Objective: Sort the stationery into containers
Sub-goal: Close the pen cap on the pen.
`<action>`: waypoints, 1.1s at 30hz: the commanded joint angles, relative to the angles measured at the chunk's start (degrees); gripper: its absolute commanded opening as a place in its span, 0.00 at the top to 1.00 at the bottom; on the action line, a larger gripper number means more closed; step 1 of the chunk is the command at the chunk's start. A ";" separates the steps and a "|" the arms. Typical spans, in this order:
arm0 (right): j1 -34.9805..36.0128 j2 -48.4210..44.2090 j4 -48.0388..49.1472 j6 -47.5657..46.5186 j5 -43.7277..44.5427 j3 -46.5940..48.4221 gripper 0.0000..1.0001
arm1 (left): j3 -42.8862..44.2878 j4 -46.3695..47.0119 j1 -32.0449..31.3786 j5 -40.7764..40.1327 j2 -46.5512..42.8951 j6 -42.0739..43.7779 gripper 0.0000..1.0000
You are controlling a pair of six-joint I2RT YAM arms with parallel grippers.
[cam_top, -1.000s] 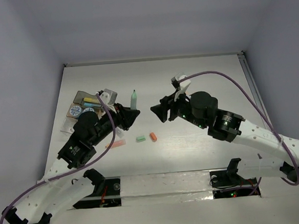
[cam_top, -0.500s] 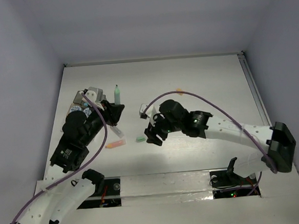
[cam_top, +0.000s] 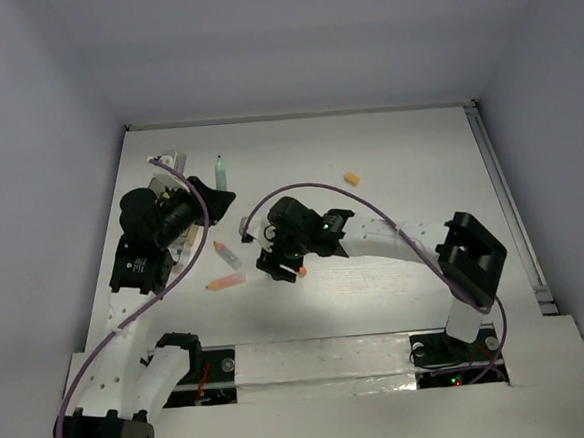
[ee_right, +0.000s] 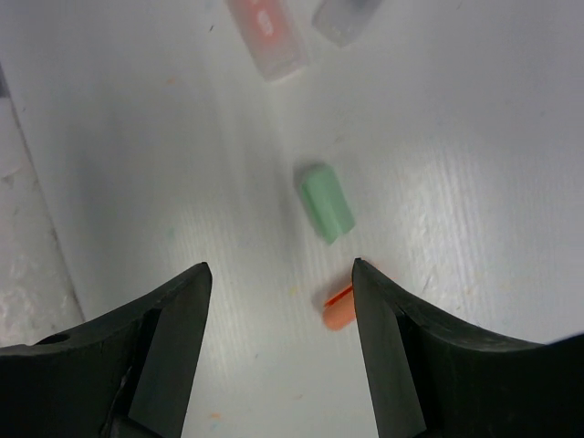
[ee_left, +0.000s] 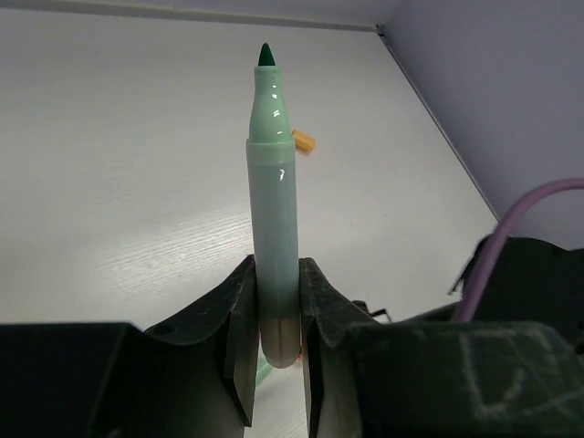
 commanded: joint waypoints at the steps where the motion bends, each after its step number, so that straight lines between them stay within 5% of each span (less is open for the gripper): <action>1: 0.01 5.46 -2.34 -4.26 2.78 9.14 0.31 | -0.69 5.97 1.44 5.92 -1.67 -1.60 1.00; 23: 0.01 23.14 -9.47 -6.90 4.98 20.49 0.37 | -1.48 6.24 6.27 3.64 -4.13 -2.13 1.00; 33: 0.01 23.32 -8.59 -5.15 5.60 19.70 0.88 | -1.83 6.59 6.27 4.26 -4.40 -2.13 1.00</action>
